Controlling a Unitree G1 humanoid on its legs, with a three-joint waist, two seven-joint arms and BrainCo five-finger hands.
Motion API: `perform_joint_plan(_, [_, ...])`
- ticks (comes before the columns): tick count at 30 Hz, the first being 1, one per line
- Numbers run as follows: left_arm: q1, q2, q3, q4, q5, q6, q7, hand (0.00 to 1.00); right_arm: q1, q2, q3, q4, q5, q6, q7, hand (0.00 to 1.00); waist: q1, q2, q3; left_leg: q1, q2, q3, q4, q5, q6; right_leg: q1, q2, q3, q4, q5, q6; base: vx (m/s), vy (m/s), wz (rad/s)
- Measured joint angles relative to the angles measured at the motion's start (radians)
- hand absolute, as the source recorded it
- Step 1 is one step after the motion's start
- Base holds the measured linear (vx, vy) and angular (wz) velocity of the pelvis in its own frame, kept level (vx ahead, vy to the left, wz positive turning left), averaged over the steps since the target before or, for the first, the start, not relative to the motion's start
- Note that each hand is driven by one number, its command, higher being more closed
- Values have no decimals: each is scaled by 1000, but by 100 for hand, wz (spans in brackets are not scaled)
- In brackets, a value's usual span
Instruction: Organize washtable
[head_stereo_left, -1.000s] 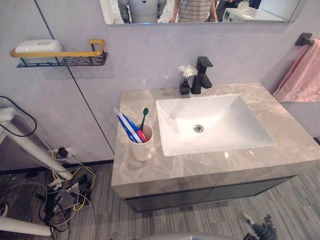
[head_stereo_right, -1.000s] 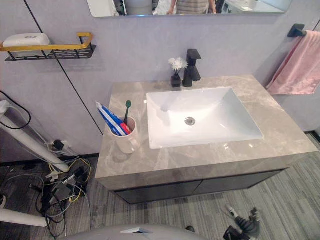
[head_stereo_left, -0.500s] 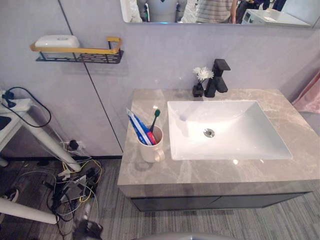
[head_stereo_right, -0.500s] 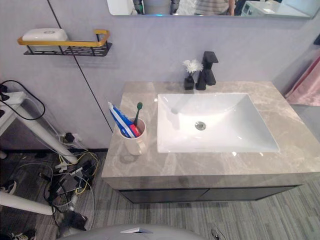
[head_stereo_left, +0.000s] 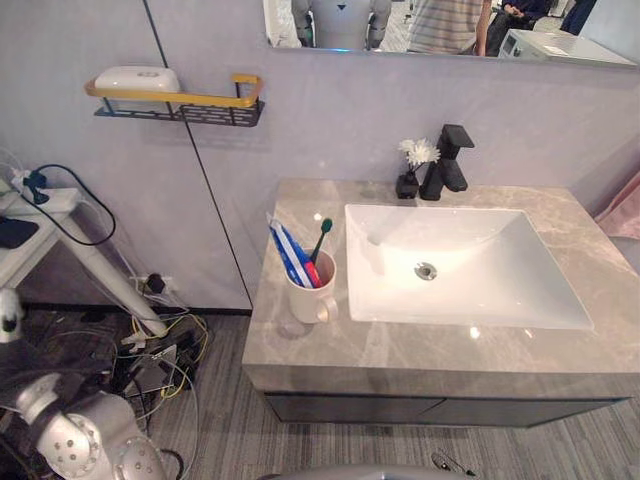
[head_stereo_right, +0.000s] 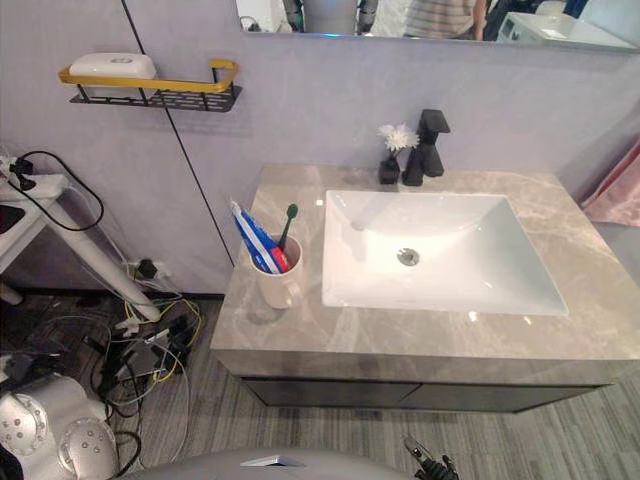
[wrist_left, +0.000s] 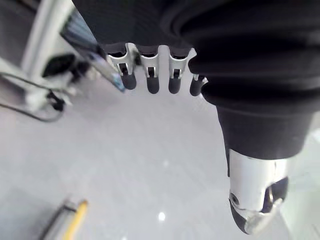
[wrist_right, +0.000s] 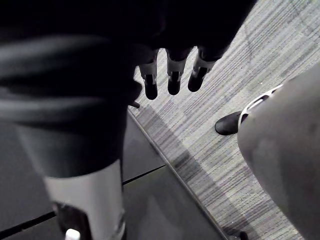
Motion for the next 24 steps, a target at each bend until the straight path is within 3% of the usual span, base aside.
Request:
perform_joint_plan(4, [1,7,-90,-113,87,-32,-59,100,0,2,-10,0,0,-4,9,0,-3,1,0,-1,0,-7,0,0,0,0,1,-1,0,-2,0,0,0,0])
perform_joint_plan(19, [109,25,-420,-132,64,-32,-239,100,-17,-2,-18,44,0,-25,29,0,-4,-14,-3,-21,-4,-16,0,4,0,-19,1,5,-2,-2,-1,0,-1,1])
perform_joint_plan(24, [118,42,-557,-47,24,-23,-277,100,-23,-15,-2,77,0,-28,28,0,-4,-16,-3,-34,-12,-28,10,4,1,-22,1,-4,-1,-2,0,-4,-4,7])
